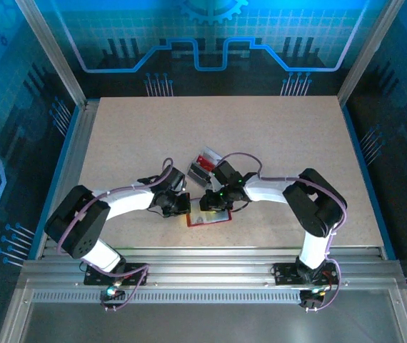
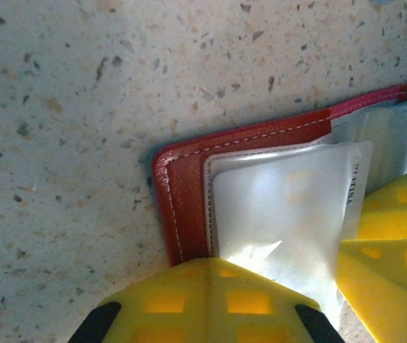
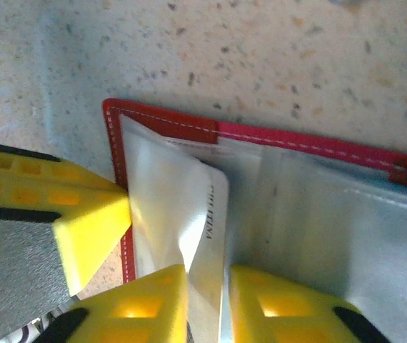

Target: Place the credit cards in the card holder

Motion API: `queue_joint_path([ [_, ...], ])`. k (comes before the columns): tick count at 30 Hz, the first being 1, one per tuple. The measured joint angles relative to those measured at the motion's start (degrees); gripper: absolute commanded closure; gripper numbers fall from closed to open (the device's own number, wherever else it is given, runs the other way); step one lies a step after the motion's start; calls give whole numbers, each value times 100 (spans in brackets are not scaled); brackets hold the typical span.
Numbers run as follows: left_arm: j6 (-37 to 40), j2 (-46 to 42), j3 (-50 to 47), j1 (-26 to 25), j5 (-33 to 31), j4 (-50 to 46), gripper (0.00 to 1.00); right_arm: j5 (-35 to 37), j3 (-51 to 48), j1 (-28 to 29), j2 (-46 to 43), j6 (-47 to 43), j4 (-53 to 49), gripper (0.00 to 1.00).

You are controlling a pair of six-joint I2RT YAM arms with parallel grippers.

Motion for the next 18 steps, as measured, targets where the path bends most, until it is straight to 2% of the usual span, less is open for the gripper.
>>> queue_joint_path([
  [4, -2, -20, -7, -17, 2, -24, 100, 236, 33, 61, -236, -2, -376, 60],
  [9, 9, -20, 22, -17, 17, -107, 100, 579, 374, 101, -415, -63, -1036, 59],
  [12, 48, -20, 61, -17, 46, -177, 100, 905, 678, 164, -511, -175, -1508, 62],
  [15, 68, -20, 66, -17, 92, -177, 100, 1421, 1102, 273, -533, -407, -2063, 71],
  [18, 70, -35, 63, -17, 118, -160, 100, 2000, 1488, 376, -507, -673, -2559, 71],
])
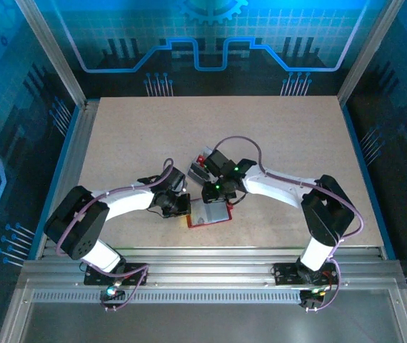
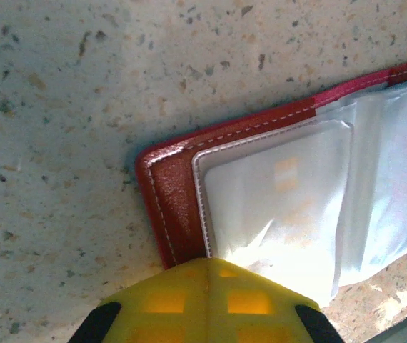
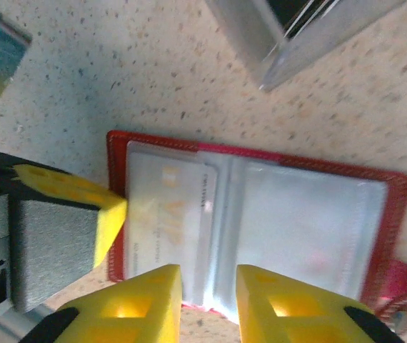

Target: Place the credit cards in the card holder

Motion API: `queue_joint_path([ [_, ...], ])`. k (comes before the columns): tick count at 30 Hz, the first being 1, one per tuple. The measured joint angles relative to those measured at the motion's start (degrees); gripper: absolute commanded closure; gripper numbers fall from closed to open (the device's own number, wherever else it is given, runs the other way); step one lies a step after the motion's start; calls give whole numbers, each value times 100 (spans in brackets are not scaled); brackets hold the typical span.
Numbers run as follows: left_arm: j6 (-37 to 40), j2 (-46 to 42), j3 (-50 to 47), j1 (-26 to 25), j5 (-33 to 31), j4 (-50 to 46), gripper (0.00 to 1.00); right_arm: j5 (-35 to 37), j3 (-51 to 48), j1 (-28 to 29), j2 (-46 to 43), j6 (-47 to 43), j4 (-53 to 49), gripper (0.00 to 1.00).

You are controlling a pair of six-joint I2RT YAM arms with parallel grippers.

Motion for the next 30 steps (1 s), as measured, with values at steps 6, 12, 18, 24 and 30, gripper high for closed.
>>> queue_joint_path([
  [6, -13, -28, -39, 0, 83, 284, 100, 734, 177, 35, 409, -520, -420, 64],
  [12, -28, -177, -177, 0, 94, 328, 100, 946, 170, 33, 723, -822, -483, 64],
  [18, -24, -546, -278, 0, 57, 192, 100, 975, 168, 35, 745, -968, -402, 64],
  [24, 0, -848, -286, 0, 52, -9, 100, 964, 170, 87, 748, -1091, -354, 63],
  [30, 0, -844, -286, 0, 52, -31, 100, 942, 203, 131, 949, -1156, -348, 64],
])
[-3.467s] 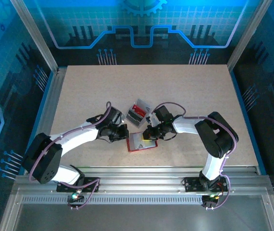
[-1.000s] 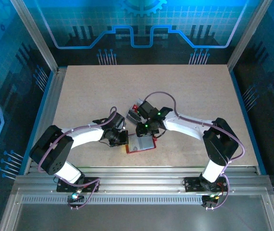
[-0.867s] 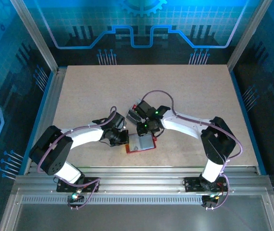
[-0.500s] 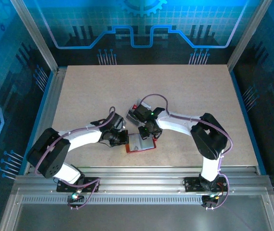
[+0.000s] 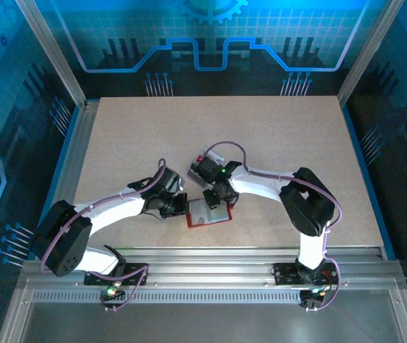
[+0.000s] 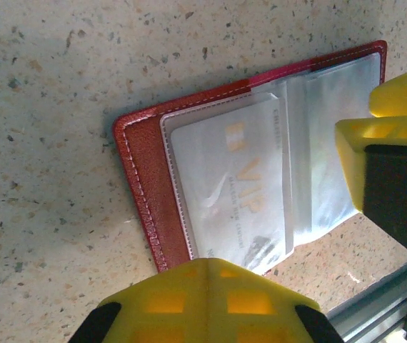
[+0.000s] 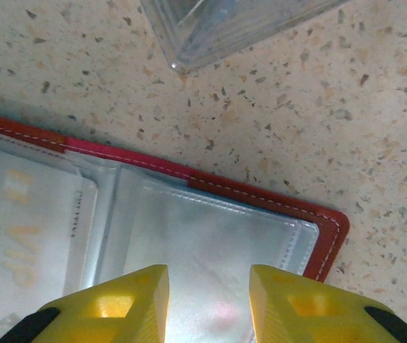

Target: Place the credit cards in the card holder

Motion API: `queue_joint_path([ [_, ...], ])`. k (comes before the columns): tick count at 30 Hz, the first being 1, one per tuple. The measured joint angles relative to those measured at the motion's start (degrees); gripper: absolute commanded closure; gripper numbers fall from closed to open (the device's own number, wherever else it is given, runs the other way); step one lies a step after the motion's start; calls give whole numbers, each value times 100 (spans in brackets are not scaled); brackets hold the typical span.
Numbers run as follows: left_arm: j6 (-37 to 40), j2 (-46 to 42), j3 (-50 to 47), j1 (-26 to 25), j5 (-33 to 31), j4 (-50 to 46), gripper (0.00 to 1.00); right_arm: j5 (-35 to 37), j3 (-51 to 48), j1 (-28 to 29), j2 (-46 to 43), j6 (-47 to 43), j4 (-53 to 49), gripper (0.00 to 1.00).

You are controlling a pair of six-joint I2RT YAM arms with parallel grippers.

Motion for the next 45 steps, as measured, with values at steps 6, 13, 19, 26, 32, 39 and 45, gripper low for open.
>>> queue_joint_path([
  [6, 0, 240, -2, 0, -2, 26, 100, 11, 48, 7, 151, -22, -7, 63],
  [13, 59, 332, -162, 0, -68, 57, 100, 50, 66, 52, 170, -13, -15, 71],
  [19, 87, 404, -269, 0, -66, 153, 100, 0, 66, 122, 170, 46, 24, 83],
  [26, 85, 428, -313, 2, -61, 256, 100, -46, 127, 160, 173, 55, -28, 100],
  [32, 37, 428, -334, -39, -68, 310, 100, 149, 505, 273, 247, 20, -463, 100],
  [39, -164, 476, -332, -149, -177, 385, 100, 116, 1060, 433, 356, -22, -852, 94],
  [45, -352, 476, -332, -173, -205, 409, 100, -459, 1237, 442, 553, 0, -894, 74],
])
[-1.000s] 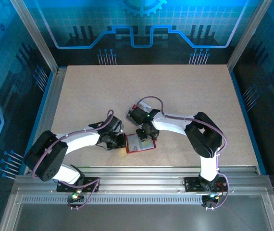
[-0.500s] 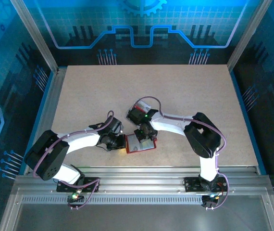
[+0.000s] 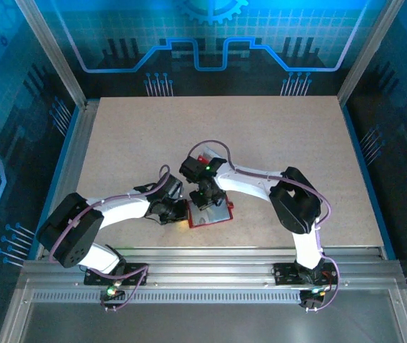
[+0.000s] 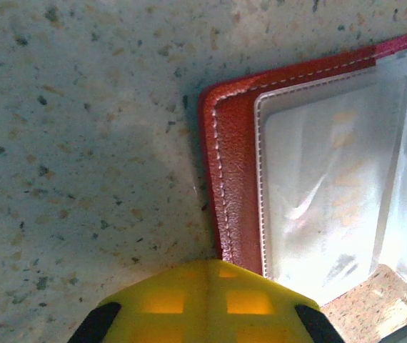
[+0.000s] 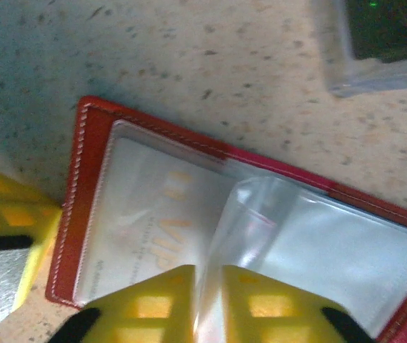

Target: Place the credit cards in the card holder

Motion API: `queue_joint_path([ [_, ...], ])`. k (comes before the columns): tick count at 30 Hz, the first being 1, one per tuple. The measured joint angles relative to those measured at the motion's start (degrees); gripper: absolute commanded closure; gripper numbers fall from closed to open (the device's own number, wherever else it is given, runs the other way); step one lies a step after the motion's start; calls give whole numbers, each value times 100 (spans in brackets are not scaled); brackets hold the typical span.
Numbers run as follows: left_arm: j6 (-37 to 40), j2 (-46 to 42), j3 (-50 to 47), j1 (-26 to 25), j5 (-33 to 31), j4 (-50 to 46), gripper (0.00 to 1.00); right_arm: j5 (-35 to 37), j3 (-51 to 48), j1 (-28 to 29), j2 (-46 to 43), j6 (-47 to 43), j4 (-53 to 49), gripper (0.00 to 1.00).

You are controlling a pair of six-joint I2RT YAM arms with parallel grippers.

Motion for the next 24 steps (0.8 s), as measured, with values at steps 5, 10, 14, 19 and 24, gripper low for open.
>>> queue_joint_path([
  [5, -55, -7, -11, -11, -9, 22, 100, -667, 28, -42, 68, 98, 144, 66],
  [10, -170, -92, -105, -15, -28, 129, 100, -1268, 22, -223, 68, 214, 354, 64],
  [14, -225, -247, -260, -42, -72, 286, 100, -1628, -114, -363, -44, 254, 601, 58],
  [19, -284, -549, -400, -28, 66, 308, 100, -1773, -240, -474, -424, 225, 627, 56],
  [24, -269, -1040, -431, 354, 210, 192, 100, -1797, -400, -634, -907, 111, 667, 56],
])
